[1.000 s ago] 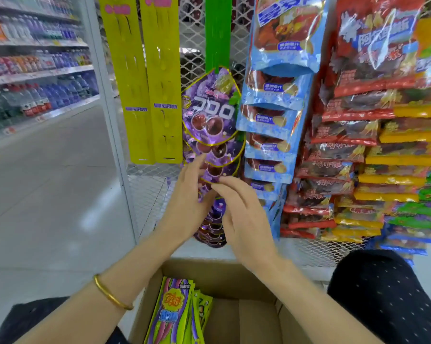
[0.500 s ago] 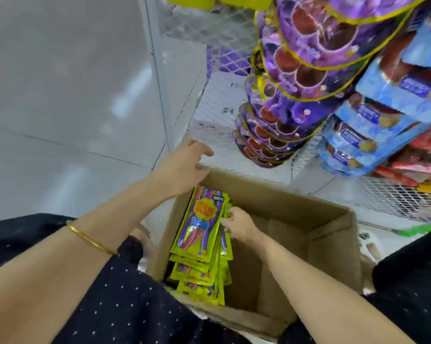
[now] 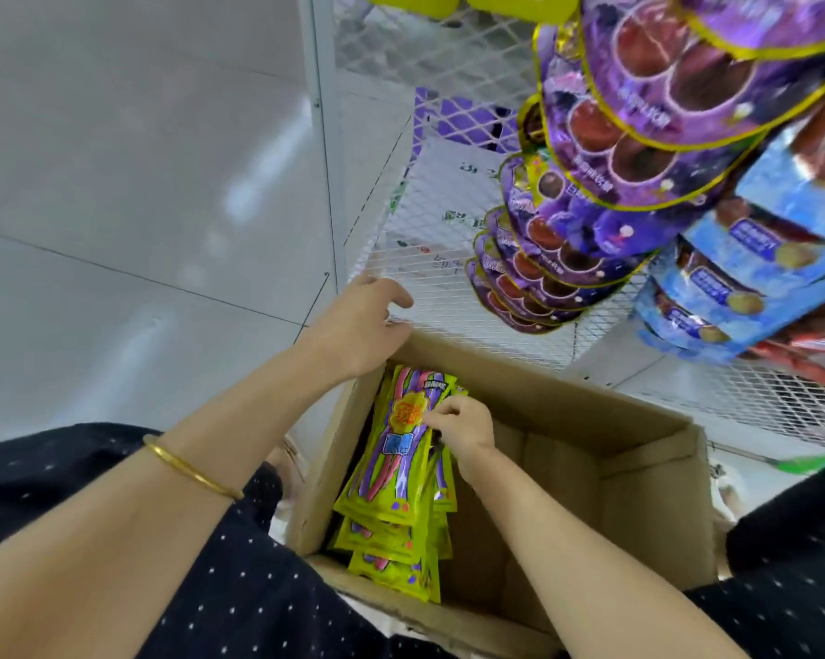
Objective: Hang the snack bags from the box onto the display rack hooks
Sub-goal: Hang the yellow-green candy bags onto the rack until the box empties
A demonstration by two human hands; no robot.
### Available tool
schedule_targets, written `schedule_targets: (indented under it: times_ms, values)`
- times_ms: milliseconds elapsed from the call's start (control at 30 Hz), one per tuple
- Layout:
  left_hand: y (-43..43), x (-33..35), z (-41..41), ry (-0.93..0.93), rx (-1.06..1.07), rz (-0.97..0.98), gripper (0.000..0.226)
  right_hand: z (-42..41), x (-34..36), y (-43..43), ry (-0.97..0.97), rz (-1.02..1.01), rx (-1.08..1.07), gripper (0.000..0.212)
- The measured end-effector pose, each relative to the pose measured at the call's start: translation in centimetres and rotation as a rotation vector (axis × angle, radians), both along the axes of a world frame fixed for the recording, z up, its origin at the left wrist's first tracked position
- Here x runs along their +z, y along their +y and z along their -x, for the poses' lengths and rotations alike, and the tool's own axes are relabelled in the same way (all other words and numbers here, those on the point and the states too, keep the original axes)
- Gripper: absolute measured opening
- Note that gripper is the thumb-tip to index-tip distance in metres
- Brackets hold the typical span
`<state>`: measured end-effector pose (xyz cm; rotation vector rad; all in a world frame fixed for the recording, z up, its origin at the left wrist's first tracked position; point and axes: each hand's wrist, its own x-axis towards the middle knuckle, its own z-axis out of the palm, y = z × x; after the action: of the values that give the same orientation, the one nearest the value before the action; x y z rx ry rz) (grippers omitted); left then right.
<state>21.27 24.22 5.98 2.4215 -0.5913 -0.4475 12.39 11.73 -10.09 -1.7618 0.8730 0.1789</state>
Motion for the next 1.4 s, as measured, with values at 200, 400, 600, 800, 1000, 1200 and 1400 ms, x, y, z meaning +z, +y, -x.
schedule_targets:
  times_ms: [200,400,600,800,1000,1200,1400]
  values:
    - [-1.2,0.1,1.0,0.14,0.092,-0.098,0.046,3.0,5.0,-2.3,-0.241,-0.202,0.081,0.029]
    - [-1.4,1.0,1.8,0.499,0.346,0.411,0.016,4.4,10.6,-4.3,-0.417,-0.256,0.23,0.026]
    - [-2.1,4.1,1.6,0.403,0.371,0.743,0.003,3.1,16.2,-3.8,-0.668,-0.055,0.137,0.031]
    - [-2.5,9.5,1.4,0.147,0.261,0.816,0.014,-1.0,23.7,-2.0,-0.949,0.309,0.133,0.03]
    - [-4.9,17.1,-1.6,-0.396,0.208,0.829,0.034,-1.5,27.5,-1.9,-1.121,0.414,-0.007,0.043]
    - [-7.8,21.0,-5.2,-0.331,0.206,0.8,0.029,-3.3,30.2,-2.9,-1.151,0.555,-0.099,0.044]
    - [-7.6,21.6,-4.5,-0.205,0.143,0.805,0.03,-4.3,31.8,-3.2,-1.13,0.555,-0.084,0.046]
